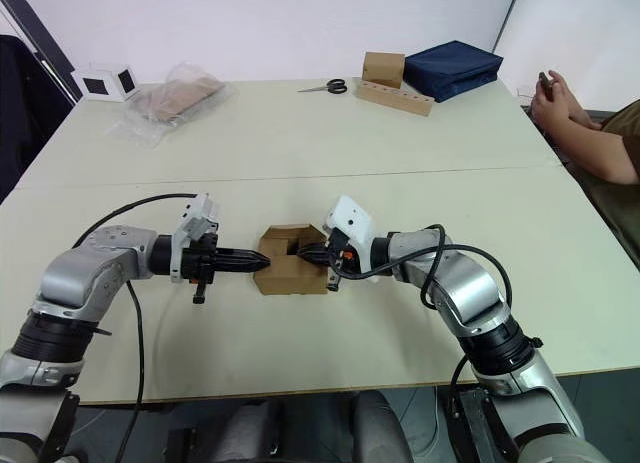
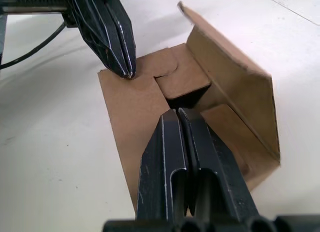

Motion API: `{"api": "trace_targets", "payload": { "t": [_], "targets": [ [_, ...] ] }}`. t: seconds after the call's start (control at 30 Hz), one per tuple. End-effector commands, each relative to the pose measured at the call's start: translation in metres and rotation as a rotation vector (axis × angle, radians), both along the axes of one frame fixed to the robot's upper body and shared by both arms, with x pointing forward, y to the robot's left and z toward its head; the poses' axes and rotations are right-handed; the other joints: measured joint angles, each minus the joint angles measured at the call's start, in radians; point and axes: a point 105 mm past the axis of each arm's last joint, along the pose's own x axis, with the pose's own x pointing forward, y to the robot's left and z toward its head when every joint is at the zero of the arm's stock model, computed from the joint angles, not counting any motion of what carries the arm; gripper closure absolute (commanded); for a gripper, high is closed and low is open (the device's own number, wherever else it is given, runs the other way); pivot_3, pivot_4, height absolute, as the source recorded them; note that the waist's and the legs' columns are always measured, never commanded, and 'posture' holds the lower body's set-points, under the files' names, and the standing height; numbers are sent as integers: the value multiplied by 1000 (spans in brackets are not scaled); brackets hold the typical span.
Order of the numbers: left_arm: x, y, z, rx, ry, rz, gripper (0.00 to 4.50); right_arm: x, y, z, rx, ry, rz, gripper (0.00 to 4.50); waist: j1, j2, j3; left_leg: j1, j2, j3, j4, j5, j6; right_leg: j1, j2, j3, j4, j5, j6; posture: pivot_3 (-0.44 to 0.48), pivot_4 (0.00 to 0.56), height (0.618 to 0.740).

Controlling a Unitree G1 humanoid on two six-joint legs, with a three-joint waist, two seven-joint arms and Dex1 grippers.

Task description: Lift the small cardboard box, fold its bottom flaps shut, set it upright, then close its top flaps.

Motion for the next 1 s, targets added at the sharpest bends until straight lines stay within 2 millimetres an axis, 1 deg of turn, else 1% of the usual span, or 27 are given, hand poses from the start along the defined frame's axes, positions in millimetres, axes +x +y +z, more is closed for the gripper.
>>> {"api": "trace_targets", "payload": {
  "t": [0.03,0.07,0.17,0.23,0.33,0.47,0.53,0.63,0.7,0.77,0.83,0.9,1.0],
  "targets": [
    [0,1,-4,17,-11,0,4485,-3,0,15,19,-54,11,4500,-1,0,0,0,0,0,0,0,0,0,0,0,0,0,0,0,150,740],
    [1,0,-5,18,-13,2,4485,-3,0,17,23,-58,8,4500,0,0,0,0,0,0,0,0,0,0,0,0,0,0,0,0,150,740],
    [3,-3,-3,15,-18,4,4485,-2,-6,32,56,-77,-5,4500,1,0,0,0,0,0,0,0,0,0,0,0,0,0,0,0,150,740],
    [3,-3,-3,12,-20,4,4485,1,-14,43,75,-89,-24,4500,1,0,0,0,0,0,0,0,0,0,0,0,0,0,0,0,150,740],
    [3,-4,-3,12,-23,5,4485,9,-32,58,90,-111,-66,4500,2,0,0,0,0,0,0,0,0,0,0,0,0,0,0,0,150,740],
    [3,-5,-3,12,-25,5,4485,20,-40,69,113,-130,-102,4500,0,0,0,0,0,0,0,0,0,1,0,0,0,0,0,0,150,740],
    [4,-6,-2,10,-25,5,4485,27,-37,73,132,-134,-105,4500,-1,0,0,0,0,0,0,0,0,1,0,0,0,0,0,0,150,740],
    [4,-6,-2,12,-28,8,4485,34,-19,73,169,-120,-76,4500,-3,0,0,0,0,0,0,0,0,0,0,0,0,0,0,0,150,740],
    [5,-6,-2,12,-27,9,4485,36,-11,72,177,-113,-60,4500,-3,0,0,0,0,0,-1,0,0,0,0,0,0,0,0,0,150,740],
    [4,-6,-2,14,-29,9,4485,36,4,63,190,-74,-27,4500,-1,0,0,0,0,0,-1,0,0,0,0,0,0,0,0,0,150,740],
    [4,-6,-2,17,-32,11,4485,33,17,50,178,-36,14,4500,-1,0,0,0,0,0,0,0,0,0,0,0,-1,0,0,0,150,740],
    [4,-6,-2,17,-34,13,4485,29,22,39,160,-12,38,4500,-2,0,0,0,0,0,0,0,0,0,0,0,-1,0,0,0,150,740],
    [4,-6,-1,18,-36,15,4485,24,23,33,144,7,61,4500,0,0,0,0,0,0,-1,0,0,0,0,0,-1,0,0,0,150,740]
  ]
}}
